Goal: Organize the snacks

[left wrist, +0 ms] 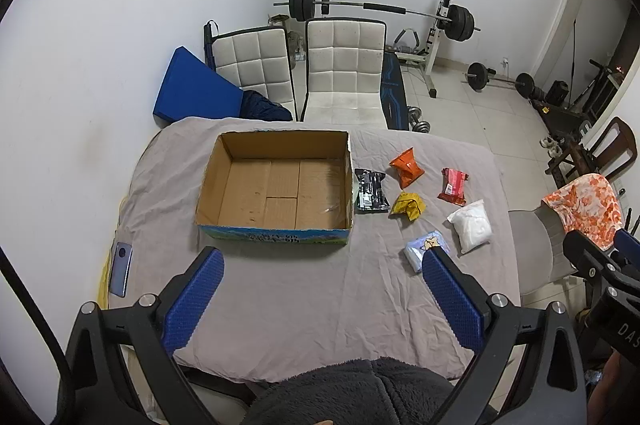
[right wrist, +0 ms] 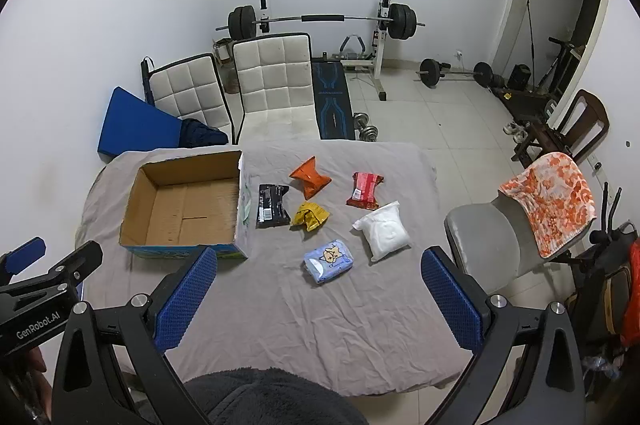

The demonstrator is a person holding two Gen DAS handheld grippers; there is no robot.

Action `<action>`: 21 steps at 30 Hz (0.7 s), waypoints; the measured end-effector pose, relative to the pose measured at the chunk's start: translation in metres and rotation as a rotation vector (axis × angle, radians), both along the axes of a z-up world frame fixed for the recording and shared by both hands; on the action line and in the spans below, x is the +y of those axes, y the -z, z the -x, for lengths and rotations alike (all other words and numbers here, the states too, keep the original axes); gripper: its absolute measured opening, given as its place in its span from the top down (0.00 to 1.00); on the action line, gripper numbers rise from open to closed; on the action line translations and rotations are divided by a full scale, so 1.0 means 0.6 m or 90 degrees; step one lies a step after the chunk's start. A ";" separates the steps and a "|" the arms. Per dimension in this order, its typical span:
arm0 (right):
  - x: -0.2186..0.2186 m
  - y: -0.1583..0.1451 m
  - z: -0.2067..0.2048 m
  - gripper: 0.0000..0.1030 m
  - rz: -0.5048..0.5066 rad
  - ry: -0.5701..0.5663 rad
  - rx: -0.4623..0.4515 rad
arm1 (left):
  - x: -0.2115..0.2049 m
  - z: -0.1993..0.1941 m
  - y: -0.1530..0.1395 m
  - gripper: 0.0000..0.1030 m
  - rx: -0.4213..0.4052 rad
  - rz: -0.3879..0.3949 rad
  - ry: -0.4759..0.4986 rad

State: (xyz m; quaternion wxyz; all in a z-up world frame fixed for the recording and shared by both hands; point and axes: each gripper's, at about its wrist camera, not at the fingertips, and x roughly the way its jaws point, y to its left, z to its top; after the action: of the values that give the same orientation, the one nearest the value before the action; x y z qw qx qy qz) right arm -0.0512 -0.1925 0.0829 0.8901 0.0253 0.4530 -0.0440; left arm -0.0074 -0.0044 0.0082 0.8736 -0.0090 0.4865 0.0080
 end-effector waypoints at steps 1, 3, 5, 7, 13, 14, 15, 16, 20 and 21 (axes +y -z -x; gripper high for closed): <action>0.000 0.000 0.001 0.00 -0.001 -0.001 0.000 | -0.001 0.000 0.000 0.01 0.000 -0.001 0.000; 0.000 0.000 0.002 0.00 -0.003 -0.003 -0.001 | -0.001 0.000 -0.001 0.01 0.000 -0.003 -0.001; 0.003 0.002 0.003 0.00 -0.004 -0.007 0.000 | 0.000 0.000 -0.003 0.01 -0.001 -0.002 -0.004; 0.007 0.005 0.003 0.00 -0.007 -0.009 0.000 | 0.001 0.006 -0.002 0.01 -0.004 0.000 -0.007; 0.013 0.007 0.006 0.00 -0.004 -0.012 -0.001 | 0.007 0.012 0.001 0.01 -0.003 0.004 -0.010; 0.013 0.007 0.006 0.00 -0.004 -0.013 -0.001 | 0.007 0.012 0.001 0.01 -0.005 0.003 -0.011; 0.012 0.006 0.006 0.00 -0.005 -0.012 -0.001 | 0.008 0.013 0.001 0.01 -0.006 0.004 -0.011; 0.012 0.006 0.006 0.00 -0.005 -0.011 -0.001 | 0.008 0.013 0.003 0.01 -0.006 0.006 -0.011; 0.012 0.007 0.007 0.00 -0.005 -0.011 -0.001 | 0.011 0.018 0.009 0.01 -0.003 0.007 -0.012; 0.012 0.007 0.007 0.00 -0.006 -0.011 0.000 | 0.013 0.019 0.009 0.01 -0.003 0.008 -0.012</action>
State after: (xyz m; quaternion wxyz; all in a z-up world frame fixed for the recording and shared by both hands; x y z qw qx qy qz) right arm -0.0555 -0.1850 0.0785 0.8902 0.0255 0.4536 -0.0340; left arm -0.0189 0.0035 0.0025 0.8745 -0.0193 0.4845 0.0133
